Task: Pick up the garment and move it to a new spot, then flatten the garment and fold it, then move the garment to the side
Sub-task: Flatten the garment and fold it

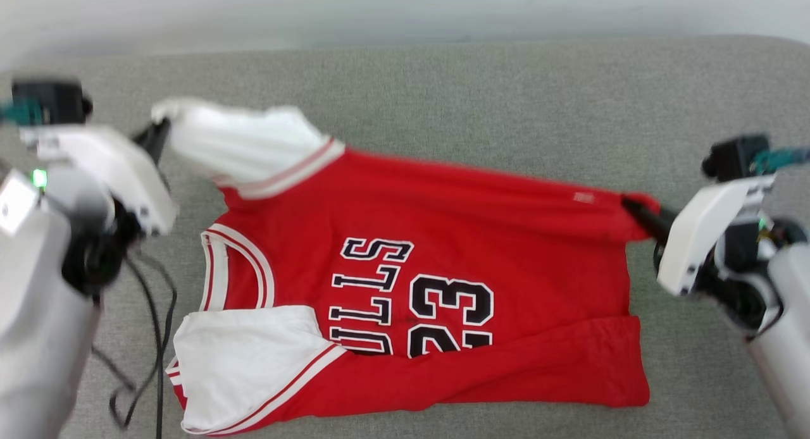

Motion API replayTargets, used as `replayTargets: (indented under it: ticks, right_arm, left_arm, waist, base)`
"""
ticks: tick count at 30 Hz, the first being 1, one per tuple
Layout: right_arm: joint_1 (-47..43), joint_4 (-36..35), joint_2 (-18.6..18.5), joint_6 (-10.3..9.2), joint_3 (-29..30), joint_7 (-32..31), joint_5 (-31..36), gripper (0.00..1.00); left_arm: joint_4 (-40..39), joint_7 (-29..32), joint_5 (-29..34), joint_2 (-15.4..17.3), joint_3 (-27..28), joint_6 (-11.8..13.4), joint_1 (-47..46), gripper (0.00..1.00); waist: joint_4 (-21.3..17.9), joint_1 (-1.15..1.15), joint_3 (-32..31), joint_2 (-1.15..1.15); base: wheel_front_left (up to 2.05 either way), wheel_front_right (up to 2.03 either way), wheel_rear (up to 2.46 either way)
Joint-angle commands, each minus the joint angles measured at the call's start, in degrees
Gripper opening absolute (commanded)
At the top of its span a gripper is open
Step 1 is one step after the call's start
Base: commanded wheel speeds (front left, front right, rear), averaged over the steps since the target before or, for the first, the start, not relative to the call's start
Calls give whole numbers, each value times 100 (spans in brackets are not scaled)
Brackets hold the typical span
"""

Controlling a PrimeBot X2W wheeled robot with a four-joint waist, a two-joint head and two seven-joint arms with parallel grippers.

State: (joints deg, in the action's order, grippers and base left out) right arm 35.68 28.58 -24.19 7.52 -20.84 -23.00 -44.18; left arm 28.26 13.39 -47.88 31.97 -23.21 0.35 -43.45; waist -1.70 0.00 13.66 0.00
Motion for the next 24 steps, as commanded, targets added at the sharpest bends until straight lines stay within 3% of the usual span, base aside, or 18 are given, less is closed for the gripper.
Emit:
replayTargets:
  ticks: [1,15,24]
  right_arm:
    - [-319,-71,36,-6,12,115,23,0]
    - [-1829,-375,409,-6,282,816,84,0]
    - [-2566,-290,786,-7,730,1215,77,0]
  left_arm:
    - [-262,-149,-95,120,132,143,540,0]
    - [-1703,-746,-705,117,563,920,3566,0]
    - [-1701,-760,-940,-170,433,994,4255,0]
  waist:
    - [-9,0,-115,0]
    - [-30,0,-349,0]
    - [19,0,-349,0]
  base:
    - [0,0,0]
    - [0,0,0]
    - [0,0,0]
